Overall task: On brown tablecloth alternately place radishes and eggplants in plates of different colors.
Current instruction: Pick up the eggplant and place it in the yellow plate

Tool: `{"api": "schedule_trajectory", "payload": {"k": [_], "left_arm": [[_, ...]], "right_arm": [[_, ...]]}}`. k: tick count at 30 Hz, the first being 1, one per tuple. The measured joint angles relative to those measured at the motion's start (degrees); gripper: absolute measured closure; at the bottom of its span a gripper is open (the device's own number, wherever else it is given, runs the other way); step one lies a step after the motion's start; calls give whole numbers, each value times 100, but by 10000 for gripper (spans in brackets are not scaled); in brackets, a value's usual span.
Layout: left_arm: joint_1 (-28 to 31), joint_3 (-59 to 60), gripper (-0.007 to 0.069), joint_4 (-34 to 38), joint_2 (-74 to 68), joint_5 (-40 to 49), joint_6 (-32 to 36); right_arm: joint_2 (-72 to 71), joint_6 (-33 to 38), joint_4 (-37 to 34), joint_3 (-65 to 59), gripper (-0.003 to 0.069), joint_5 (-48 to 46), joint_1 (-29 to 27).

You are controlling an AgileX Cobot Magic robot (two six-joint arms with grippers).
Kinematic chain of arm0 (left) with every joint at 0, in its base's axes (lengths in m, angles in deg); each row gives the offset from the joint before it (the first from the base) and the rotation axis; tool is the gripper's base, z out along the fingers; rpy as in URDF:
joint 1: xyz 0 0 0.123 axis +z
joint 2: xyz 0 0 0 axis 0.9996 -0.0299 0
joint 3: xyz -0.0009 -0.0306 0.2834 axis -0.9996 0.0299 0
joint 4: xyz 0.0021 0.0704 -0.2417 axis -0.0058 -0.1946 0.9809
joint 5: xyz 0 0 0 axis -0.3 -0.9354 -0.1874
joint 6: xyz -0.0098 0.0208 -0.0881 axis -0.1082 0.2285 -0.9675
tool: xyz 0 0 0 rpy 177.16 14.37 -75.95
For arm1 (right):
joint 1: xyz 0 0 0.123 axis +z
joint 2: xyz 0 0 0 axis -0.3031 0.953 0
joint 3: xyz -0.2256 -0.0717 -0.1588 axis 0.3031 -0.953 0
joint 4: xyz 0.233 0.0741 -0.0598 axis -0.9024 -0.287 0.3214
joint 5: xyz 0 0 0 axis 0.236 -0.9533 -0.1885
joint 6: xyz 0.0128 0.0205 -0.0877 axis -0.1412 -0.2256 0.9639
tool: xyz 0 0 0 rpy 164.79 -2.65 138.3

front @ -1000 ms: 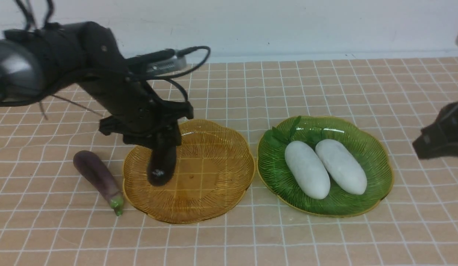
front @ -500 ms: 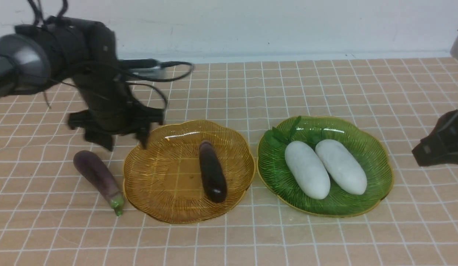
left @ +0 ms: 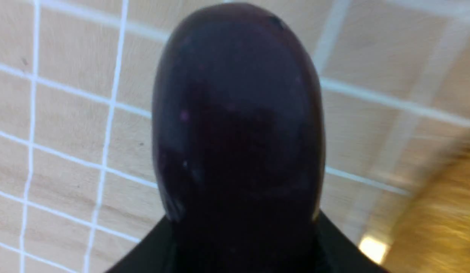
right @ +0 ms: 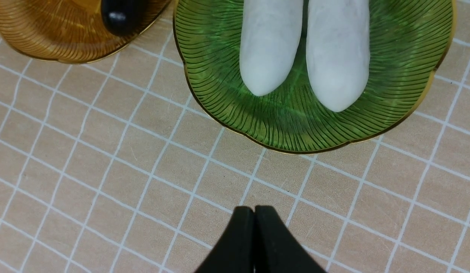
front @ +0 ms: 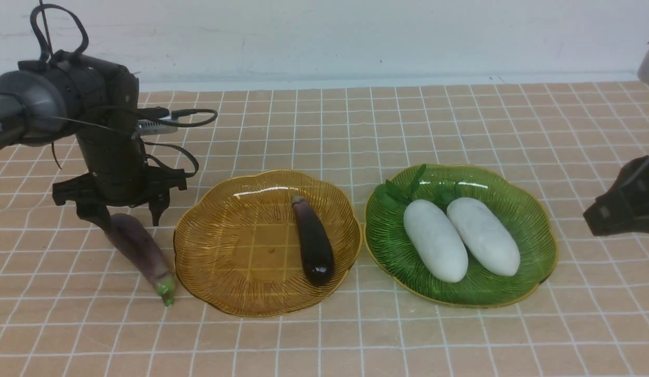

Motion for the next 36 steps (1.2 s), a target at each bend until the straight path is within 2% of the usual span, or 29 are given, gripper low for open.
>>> {"api": "schedule_trajectory", "payload": {"k": [6, 10, 16, 19, 23, 27, 30, 33, 36], "left_arm": [[-893, -178, 356, 1011, 203, -389, 311], [-1483, -178, 333, 1138, -82, -939, 356], [-1587, -178, 275, 1133, -248, -1187, 363], [-1587, -178, 213, 1094, -320, -1203, 367], [-1587, -178, 211, 1011, -320, -1203, 367], [-1587, -178, 295, 759, -306, -1078, 440], [-1587, -178, 397, 551, -253, -917, 531], [-1587, -178, 524, 382, -125, -734, 627], [-1587, -178, 589, 296, 65, -646, 681]], "right_arm": [[0, 0, -10, 0, 674, 0, 0], [-40, 0, 7, 0, 674, 0, 0], [-816, -51, 153, -40, 674, 6, 0], [-1689, -224, 429, -279, 675, 0, 0], [-2616, -513, 760, -683, 674, -4, 0], [-3466, -725, 1012, -1134, 674, 17, 0], [-4226, -826, 1179, -1636, 674, 338, 0], [-4960, -852, 1188, -2267, 674, 1046, 0], [-5591, -853, 1079, -2977, 674, 1998, 0]]}}
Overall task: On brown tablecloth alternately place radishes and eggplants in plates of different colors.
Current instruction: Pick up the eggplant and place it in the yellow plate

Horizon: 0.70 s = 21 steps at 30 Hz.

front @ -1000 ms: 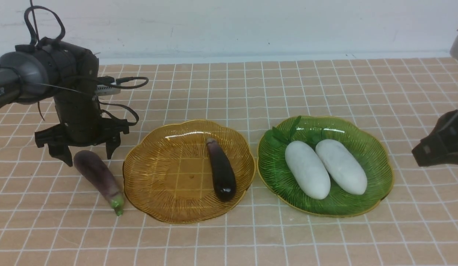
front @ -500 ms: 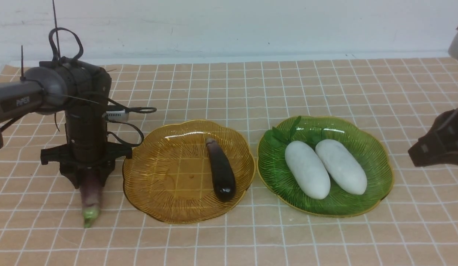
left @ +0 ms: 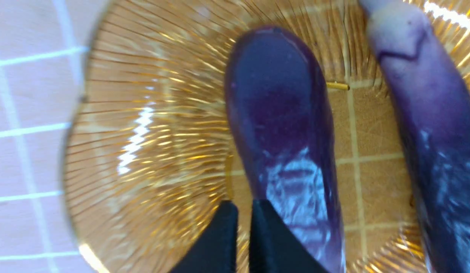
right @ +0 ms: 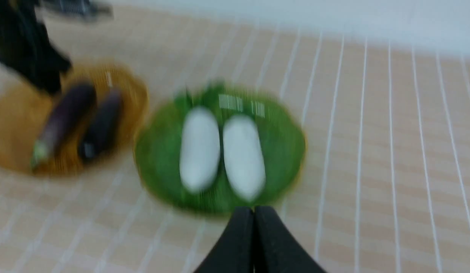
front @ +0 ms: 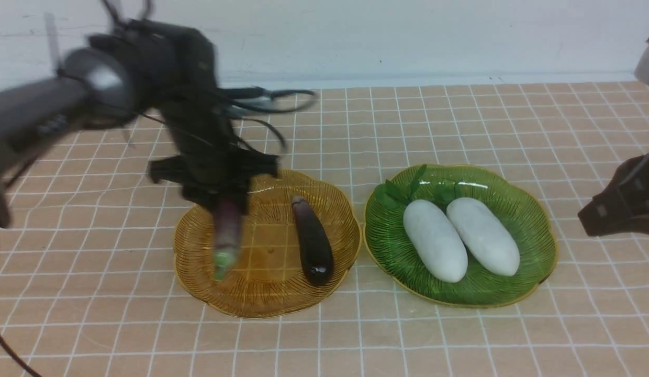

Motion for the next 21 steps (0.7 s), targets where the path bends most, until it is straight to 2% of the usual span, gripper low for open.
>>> {"api": "schedule_trajectory", "payload": {"k": [6, 10, 21], "left_arm": [[0, 0, 628, -39, 407, 106, 84], [0, 0, 628, -45, 487, 118, 95], [0, 0, 628, -68, 497, 398, 95]], "right_arm": [[-802, 0, -293, -1431, 674, 2336, 0], [-883, 0, -328, -1799, 674, 3228, 0], [-883, 0, -339, -1881, 674, 3425, 0]]}}
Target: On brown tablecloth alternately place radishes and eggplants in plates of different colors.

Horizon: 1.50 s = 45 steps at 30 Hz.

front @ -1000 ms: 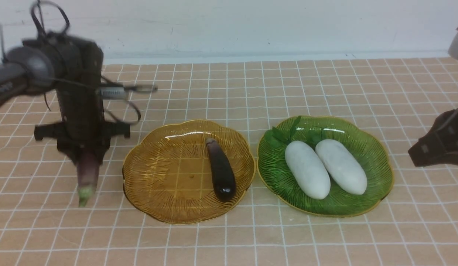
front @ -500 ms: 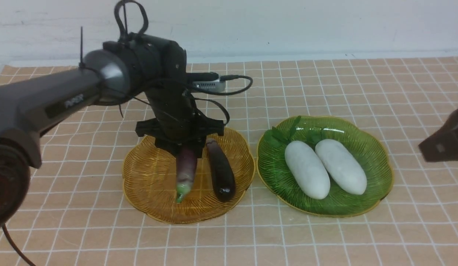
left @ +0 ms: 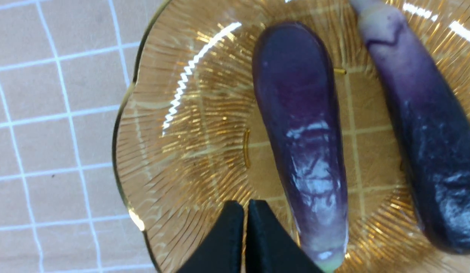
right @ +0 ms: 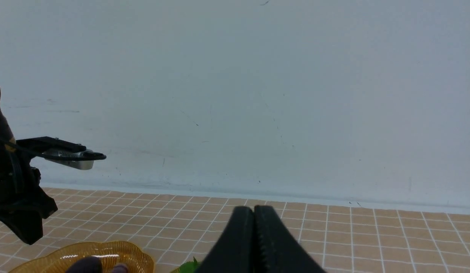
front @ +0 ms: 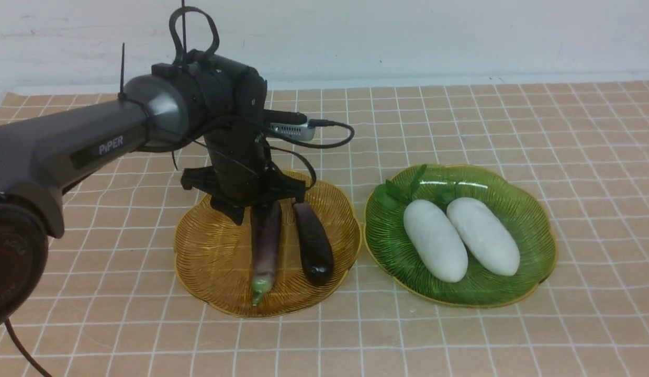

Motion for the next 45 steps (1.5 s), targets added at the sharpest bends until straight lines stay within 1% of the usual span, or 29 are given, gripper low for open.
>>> {"api": "schedule_trajectory", "payload": {"k": [9, 15, 20, 24, 27, 29, 34, 41, 45], "left_arm": [[0, 0, 628, -108, 247, 46, 0], [0, 0, 628, -241, 780, 178, 78], [0, 0, 628, -370, 969, 370, 137], [0, 11, 628, -471, 1170, 508, 209], [0, 24, 628, -478, 1396, 508, 316], [0, 45, 628, -490, 1685, 516, 409], [0, 262, 628, -421, 2311, 528, 470], [0, 1050, 628, -190, 3727, 601, 481], [0, 1804, 627, -128, 4691, 606, 503]], "right_arm": [[0, 0, -41, -65, 674, -94, 0], [-240, 0, 63, -822, 674, 20, -76], [-535, 0, 437, -1430, 674, -10, -397], [-565, 0, 550, -1843, 674, -178, -751], [-565, 0, 606, -1998, 674, -333, -879], [-565, 0, 641, -2056, 674, -470, -911], [-565, 0, 653, -2056, 674, -465, -911], [-565, 0, 659, -2060, 674, -465, -911], [-565, 0, 659, -2060, 674, -465, -911]]}}
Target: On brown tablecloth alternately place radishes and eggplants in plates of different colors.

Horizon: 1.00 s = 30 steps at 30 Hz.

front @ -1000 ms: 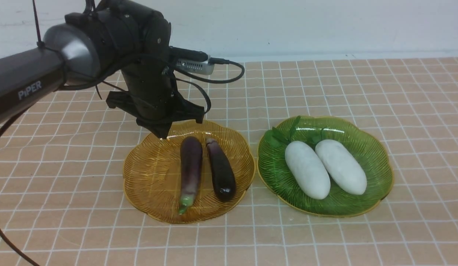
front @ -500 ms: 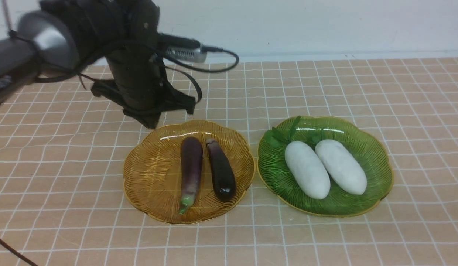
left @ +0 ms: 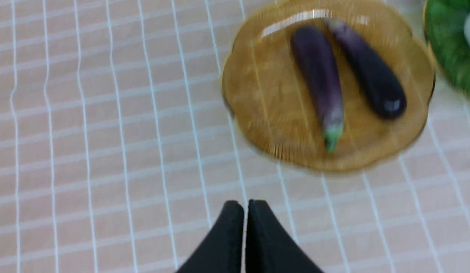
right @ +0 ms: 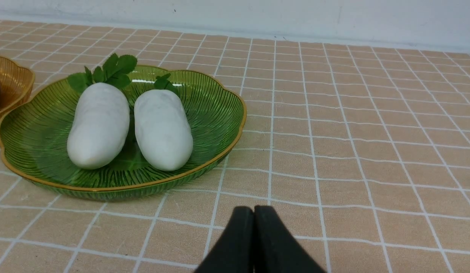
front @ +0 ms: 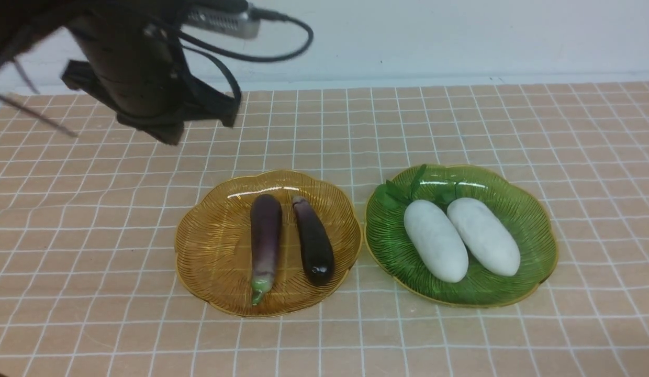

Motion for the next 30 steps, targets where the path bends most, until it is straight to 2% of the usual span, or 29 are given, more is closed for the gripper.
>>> {"api": "schedule_trajectory", "payload": {"k": [3, 5, 10, 14, 22, 30], "left_arm": [[0, 757, 627, 58, 762, -115, 6], [0, 1470, 627, 130, 1401, -600, 6], [0, 3011, 627, 264, 2815, -2586, 11], [0, 3598, 627, 269, 3475, -3198, 11], [0, 4628, 627, 274, 4841, -3468, 11], [0, 5055, 627, 279, 5269, -3446, 23]], "right_arm": [[0, 0, 0, 0, 674, 0, 0], [0, 0, 0, 0, 674, 5, 0], [0, -4, 0, 0, 674, 5, 0], [0, -4, 0, 0, 674, 5, 0], [0, -4, 0, 0, 674, 5, 0], [0, -4, 0, 0, 674, 5, 0]]}}
